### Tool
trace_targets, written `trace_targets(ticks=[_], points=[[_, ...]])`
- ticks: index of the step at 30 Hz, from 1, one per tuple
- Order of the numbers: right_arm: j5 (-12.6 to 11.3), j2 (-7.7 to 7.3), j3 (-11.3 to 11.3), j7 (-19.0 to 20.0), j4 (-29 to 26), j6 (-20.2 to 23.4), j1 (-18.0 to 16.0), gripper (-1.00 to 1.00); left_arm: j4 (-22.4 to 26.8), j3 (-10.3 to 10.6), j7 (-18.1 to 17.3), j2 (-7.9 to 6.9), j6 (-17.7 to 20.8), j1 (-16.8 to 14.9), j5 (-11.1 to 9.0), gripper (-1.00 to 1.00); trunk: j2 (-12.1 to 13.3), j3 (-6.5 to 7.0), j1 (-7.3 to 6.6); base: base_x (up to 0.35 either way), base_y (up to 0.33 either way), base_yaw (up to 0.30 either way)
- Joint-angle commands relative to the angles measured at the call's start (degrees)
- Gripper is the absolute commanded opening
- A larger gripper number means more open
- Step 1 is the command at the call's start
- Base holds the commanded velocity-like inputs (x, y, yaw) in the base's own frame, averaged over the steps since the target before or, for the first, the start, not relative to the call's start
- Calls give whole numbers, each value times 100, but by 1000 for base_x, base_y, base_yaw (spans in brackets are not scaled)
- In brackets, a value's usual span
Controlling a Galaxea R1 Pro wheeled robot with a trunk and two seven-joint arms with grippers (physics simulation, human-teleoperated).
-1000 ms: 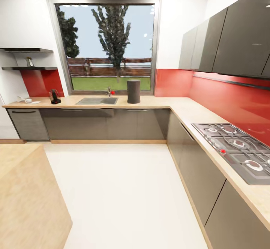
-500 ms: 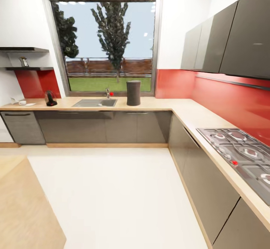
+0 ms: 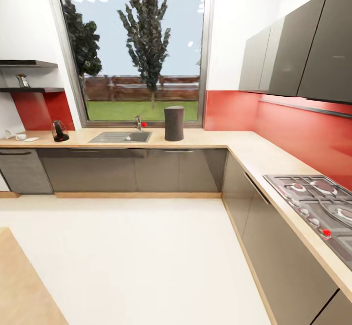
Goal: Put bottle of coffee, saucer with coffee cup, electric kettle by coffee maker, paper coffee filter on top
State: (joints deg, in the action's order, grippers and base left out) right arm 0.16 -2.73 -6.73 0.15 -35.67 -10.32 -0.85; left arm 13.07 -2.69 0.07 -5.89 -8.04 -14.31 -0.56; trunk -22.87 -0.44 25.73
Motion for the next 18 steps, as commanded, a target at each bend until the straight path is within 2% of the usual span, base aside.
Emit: trace_targets(ticks=[1, 8, 18], points=[[2, 1, -8, 0, 53, -20, -3, 100, -6, -21, 0, 1, -20, -4, -6, 100, -5, -4, 5, 338, 0, 0], [-5, 1, -21, -9, 292, -22, -3, 100, -7, -18, 2, 4, -22, -5, -5, 100, -5, -4, 5, 338, 0, 0], [-16, 1, -27, -16, 284, -22, -3, 100, -7, -28, -1, -9, -23, -2, -6, 100, -5, -4, 5, 338, 0, 0]])
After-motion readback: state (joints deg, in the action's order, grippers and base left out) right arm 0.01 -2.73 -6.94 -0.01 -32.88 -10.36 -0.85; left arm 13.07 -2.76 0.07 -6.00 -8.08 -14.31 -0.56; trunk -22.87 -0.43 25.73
